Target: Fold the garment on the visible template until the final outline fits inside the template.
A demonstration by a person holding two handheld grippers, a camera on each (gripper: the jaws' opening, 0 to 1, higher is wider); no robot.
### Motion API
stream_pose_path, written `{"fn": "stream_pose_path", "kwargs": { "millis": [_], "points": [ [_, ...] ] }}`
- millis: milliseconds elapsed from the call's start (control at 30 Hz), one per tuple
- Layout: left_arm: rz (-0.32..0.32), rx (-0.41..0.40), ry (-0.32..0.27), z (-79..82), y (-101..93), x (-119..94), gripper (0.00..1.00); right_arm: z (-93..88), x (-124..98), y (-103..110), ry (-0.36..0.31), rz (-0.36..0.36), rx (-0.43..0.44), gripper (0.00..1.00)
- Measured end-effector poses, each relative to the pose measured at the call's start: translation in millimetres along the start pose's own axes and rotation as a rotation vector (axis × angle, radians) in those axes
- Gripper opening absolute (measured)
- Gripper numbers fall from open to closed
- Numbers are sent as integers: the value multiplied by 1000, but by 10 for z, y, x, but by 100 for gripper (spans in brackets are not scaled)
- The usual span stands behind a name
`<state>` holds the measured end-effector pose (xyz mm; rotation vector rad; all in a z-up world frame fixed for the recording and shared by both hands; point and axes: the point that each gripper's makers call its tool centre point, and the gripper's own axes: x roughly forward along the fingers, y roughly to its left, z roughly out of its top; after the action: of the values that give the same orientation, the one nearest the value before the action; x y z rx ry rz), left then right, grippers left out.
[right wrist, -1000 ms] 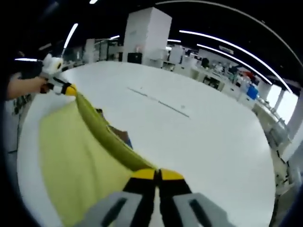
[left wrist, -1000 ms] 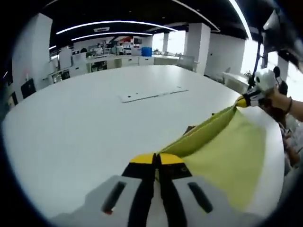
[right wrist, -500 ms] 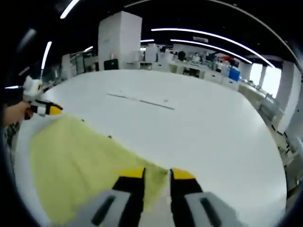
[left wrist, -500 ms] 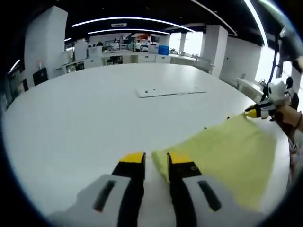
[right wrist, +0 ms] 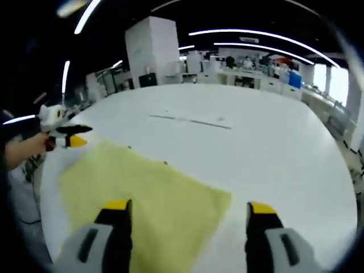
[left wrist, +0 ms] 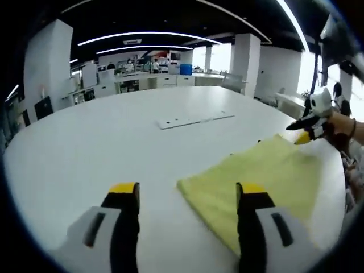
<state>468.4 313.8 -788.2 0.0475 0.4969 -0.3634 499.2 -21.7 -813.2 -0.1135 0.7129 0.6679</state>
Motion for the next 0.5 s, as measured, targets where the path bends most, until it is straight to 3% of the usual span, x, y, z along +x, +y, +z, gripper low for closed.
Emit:
{"fn": "stream_pose_path", "kwargs": {
  "millis": [133,500],
  "points": [
    [-31,18,-5,-34,-92,-145,79,-37,-127,134,4,31,-8,91],
    [-110,39,2,-317,-391,-516,91,-194,-423,421,13,94,-27,98]
  ]
}}
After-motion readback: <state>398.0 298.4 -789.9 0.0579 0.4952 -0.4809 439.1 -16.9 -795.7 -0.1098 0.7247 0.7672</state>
